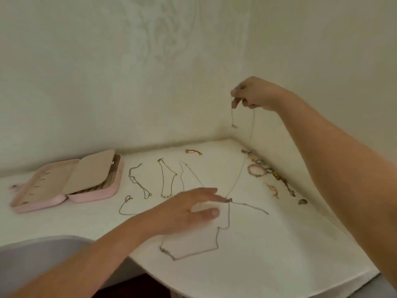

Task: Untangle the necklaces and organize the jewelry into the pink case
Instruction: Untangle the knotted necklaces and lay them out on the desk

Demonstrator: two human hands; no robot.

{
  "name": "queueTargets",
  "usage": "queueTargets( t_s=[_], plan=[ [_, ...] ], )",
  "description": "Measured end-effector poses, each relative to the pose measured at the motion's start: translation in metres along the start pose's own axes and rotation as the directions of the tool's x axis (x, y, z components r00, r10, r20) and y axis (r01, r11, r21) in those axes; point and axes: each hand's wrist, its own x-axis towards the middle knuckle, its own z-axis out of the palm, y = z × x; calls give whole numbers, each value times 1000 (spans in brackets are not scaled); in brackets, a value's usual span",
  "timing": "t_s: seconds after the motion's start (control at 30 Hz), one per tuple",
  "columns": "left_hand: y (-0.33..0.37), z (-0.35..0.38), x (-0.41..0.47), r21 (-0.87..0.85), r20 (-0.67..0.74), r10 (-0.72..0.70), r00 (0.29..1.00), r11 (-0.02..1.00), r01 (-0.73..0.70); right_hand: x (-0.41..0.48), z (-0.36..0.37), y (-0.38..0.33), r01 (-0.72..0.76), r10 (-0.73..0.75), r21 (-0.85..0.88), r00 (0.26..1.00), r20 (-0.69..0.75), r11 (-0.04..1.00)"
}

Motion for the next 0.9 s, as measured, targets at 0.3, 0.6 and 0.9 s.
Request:
queueTargets(
  t_s=[0.3,0.6,0.9],
  plan=[
    [50,-67,90,-200,-454,-40,890,978,-58,-41,19,-35,237,-180,-143,928,326,961],
    [-12,-108,53,-933,-358,-301,884,147,-328,-63,12,18,143,-167,110,954,251,984],
    [-76,-144,7,-827,-451,-510,733,-70,-558,-87,56,100,-193,83,244,913,400,950]
  ],
)
